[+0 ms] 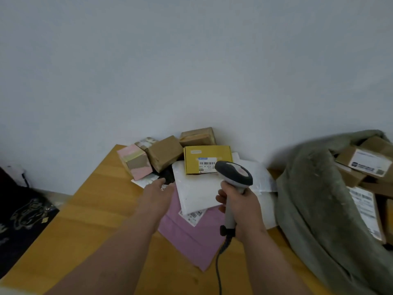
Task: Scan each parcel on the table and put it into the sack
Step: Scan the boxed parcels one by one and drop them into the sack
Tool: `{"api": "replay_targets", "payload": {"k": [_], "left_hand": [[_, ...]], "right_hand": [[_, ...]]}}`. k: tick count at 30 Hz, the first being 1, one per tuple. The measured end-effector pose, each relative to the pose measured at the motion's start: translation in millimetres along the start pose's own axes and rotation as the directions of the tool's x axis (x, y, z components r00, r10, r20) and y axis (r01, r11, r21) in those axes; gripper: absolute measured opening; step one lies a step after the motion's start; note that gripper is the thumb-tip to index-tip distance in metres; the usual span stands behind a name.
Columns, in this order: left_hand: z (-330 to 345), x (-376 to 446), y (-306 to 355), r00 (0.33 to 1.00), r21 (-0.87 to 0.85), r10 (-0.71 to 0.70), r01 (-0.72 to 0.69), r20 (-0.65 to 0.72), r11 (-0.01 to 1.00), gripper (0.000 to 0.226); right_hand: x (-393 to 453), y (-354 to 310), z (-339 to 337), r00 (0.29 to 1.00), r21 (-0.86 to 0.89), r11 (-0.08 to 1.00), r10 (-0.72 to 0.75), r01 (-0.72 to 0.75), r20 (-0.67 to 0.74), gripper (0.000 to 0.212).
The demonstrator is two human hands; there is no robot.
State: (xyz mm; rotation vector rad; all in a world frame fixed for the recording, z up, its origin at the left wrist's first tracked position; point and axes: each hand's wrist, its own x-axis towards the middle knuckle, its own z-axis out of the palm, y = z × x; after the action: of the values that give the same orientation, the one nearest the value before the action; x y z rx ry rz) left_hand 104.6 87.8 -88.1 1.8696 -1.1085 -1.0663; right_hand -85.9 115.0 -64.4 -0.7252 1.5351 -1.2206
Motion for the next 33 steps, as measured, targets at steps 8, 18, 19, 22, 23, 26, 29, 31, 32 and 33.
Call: {"api": "replay_targets", "payload": {"k": [8,18,19,22,23,26,29,31,32,33], "left_hand": [[35,62,19,0.992,-0.002,-0.067,0.068,0.111,0.998,0.013],[91,142,28,0.967,0.033,-0.211,0.209,0.144,0.977,0.061],[94,146,28,0.964,0.031,-0.218,0.216,0.152,0.976,0.056],[103,154,30,0.969,0.005,-0.194,0.196,0.154,0.981,0.036],[105,156,30,0.973,-0.004,-0.182,0.185,0.143,0.983,0.034],[106,156,30,0.979,-0.064,-0.177,0.184,0.101,0.981,0.030],[104,151,30,0.983,-0.116,-0.150,0.161,0.103,0.980,0.039],[99,145,29,0.984,-0.130,-0.139,0.154,0.114,0.980,0.041],[96,142,28,0.983,-0.133,-0.135,0.152,0.126,0.979,0.042],[93,137,27,0.983,-0.133,-0.123,0.141,0.136,0.981,0.042]], "right_hand": [[84,1,10,0.995,-0.040,0.998,0.050,-0.054,-0.086,0.014],[191,14,18,0.992,-0.086,0.991,0.097,-0.104,-0.083,0.017],[197,15,19,0.993,-0.079,0.992,0.092,-0.098,-0.077,0.016],[211,17,24,0.994,-0.048,0.993,0.104,-0.106,-0.043,0.024],[214,19,26,0.993,-0.046,0.993,0.110,-0.112,-0.041,0.026],[212,23,24,0.991,-0.036,0.993,0.109,-0.112,-0.077,0.030],[200,21,16,0.985,0.009,0.995,0.104,-0.103,-0.138,0.031],[187,17,11,0.982,0.040,0.996,0.082,-0.076,-0.170,0.031],[180,16,8,0.980,0.056,0.996,0.072,-0.063,-0.184,0.033],[171,14,5,0.978,0.073,0.996,0.066,-0.053,-0.196,0.036]]}}
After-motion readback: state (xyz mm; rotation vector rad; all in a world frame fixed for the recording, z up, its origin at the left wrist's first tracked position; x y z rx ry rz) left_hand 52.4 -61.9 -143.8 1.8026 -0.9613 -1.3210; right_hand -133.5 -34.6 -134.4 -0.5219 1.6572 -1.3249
